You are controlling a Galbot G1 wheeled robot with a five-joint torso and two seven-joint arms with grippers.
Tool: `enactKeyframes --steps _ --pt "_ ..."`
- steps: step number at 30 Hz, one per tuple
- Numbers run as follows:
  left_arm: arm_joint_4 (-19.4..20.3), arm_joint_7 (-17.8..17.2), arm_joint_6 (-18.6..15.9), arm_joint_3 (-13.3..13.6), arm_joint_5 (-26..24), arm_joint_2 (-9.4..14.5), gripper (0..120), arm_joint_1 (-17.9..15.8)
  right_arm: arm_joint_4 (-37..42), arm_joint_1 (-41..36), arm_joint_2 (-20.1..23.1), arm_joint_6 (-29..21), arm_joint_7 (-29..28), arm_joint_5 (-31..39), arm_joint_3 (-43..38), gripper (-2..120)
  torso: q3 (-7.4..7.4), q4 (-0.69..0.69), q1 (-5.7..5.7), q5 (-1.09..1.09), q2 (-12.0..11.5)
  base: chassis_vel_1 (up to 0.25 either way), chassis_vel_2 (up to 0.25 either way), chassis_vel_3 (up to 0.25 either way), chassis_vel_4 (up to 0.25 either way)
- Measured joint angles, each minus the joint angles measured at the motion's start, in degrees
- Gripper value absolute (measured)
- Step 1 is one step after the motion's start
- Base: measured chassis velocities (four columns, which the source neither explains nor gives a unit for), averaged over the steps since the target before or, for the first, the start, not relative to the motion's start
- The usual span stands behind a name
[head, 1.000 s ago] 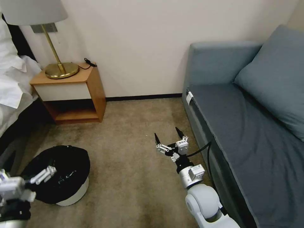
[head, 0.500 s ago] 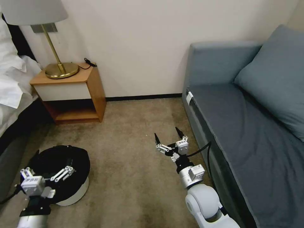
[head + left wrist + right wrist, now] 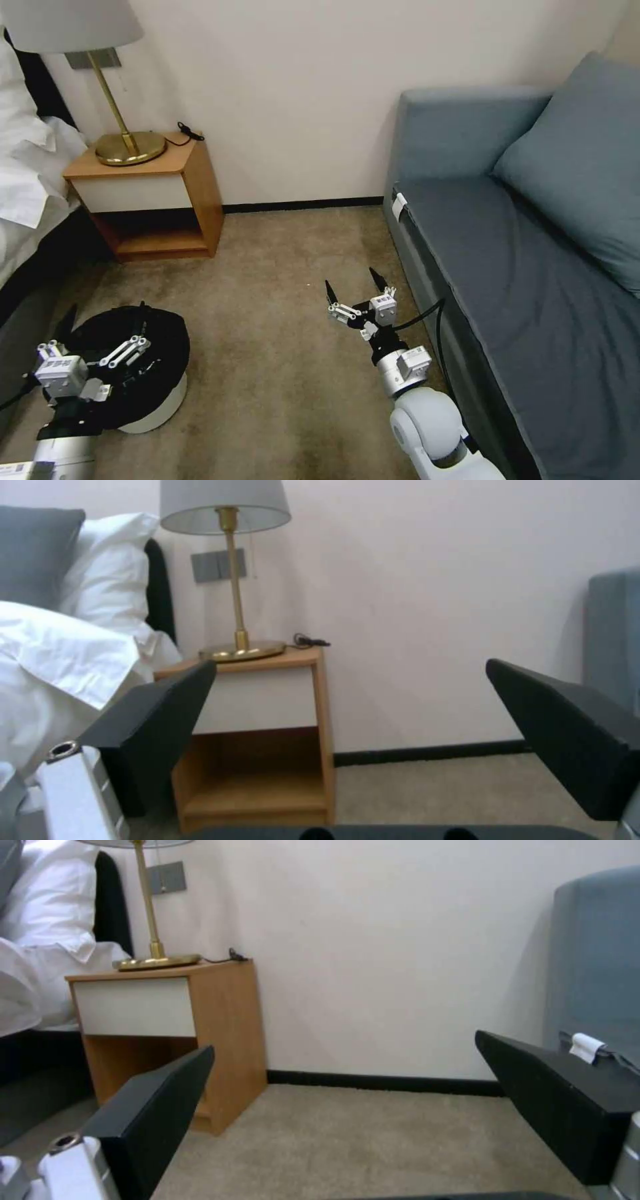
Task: Pick up the trash bin, then pick up the garbage on the floor and place it into the trash bin.
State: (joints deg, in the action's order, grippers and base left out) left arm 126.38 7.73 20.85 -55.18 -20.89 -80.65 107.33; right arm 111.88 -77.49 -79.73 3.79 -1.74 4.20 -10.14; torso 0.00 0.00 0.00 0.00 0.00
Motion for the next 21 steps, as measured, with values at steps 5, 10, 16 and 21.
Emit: enactKeyframes --steps 5,10,16,21 --pt "0.0 0.0 0.0 0.0 0.0 0.0 100 0.0 0.0 0.0 0.0 0.0 0.0 0.0 0.0 100 0.00 0.00 0.00 0.00 0.0 0.000 0.000 0.000 0.000" --pt "0.0 0.0 0.0 0.0 0.0 0.0 100 0.0 0.0 0.0 0.0 0.0 0.0 0.0 0.0 100 0.00 0.00 0.00 0.00 0.0 0.000 0.000 0.000 0.000" --pt "0.0 0.1 -0.1 -0.1 0.0 0.0 100 0.0 0.0 0.0 0.0 0.0 0.0 0.0 0.0 100 0.00 0.00 0.00 0.00 0.0 0.000 0.000 0.000 0.000" --pt "0.0 0.1 -0.1 -0.1 0.0 0.0 100 0.0 0.0 0.0 0.0 0.0 0.0 0.0 0.0 100 0.00 0.00 0.00 0.00 0.0 0.000 0.000 0.000 0.000"
